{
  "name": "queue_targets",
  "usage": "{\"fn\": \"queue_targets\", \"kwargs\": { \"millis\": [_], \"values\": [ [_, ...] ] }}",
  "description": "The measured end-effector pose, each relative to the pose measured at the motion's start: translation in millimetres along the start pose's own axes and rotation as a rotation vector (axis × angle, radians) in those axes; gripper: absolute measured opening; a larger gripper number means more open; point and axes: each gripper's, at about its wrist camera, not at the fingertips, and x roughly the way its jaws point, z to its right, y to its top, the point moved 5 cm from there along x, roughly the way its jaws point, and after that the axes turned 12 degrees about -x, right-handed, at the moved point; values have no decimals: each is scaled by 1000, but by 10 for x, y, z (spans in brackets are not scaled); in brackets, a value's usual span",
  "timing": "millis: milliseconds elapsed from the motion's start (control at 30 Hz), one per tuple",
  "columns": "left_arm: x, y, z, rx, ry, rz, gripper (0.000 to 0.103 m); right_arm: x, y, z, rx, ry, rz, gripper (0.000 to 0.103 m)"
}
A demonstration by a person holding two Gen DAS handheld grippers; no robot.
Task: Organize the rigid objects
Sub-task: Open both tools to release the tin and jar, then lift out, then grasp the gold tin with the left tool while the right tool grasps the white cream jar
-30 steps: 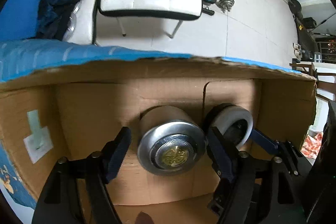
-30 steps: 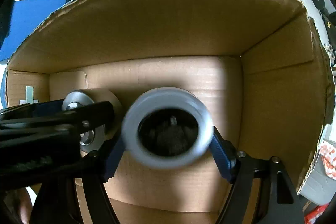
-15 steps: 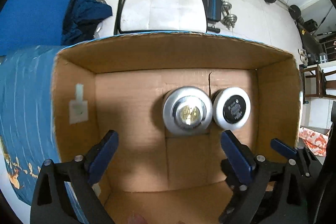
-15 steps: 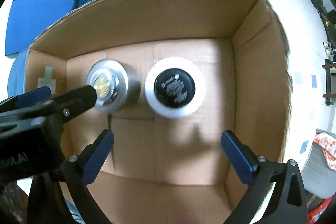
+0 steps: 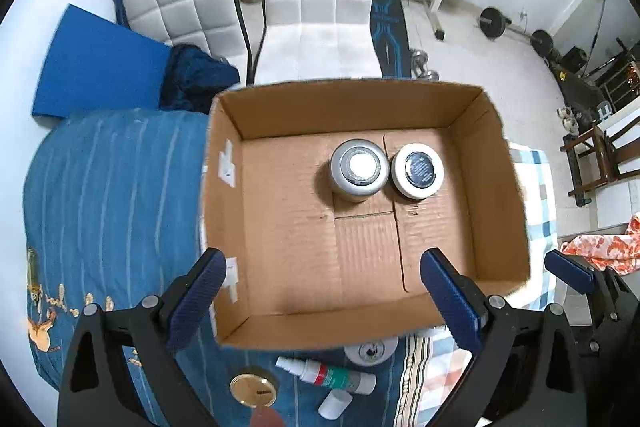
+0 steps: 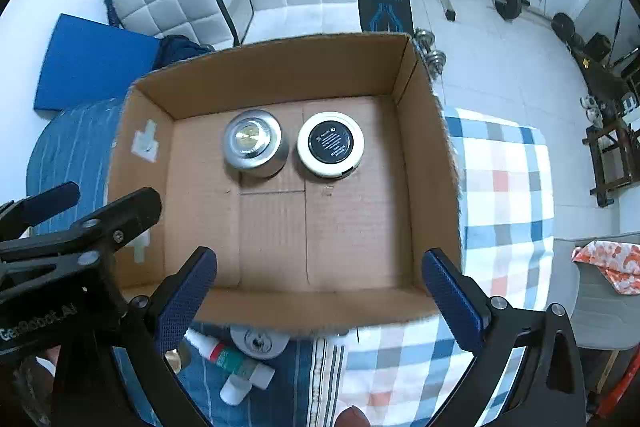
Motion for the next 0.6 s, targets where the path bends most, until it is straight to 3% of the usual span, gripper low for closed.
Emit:
{"fn": "queue_targets", "kwargs": {
  "millis": [267, 600],
  "values": [
    [-553, -267, -136, 14, -4, 121, 100, -546, -203, -149, -28, -42, 80, 103],
    [-972, -609, -206, 27, -18, 183, 100, -949, -466, -185, -27, -38, 141, 103]
  ]
}}
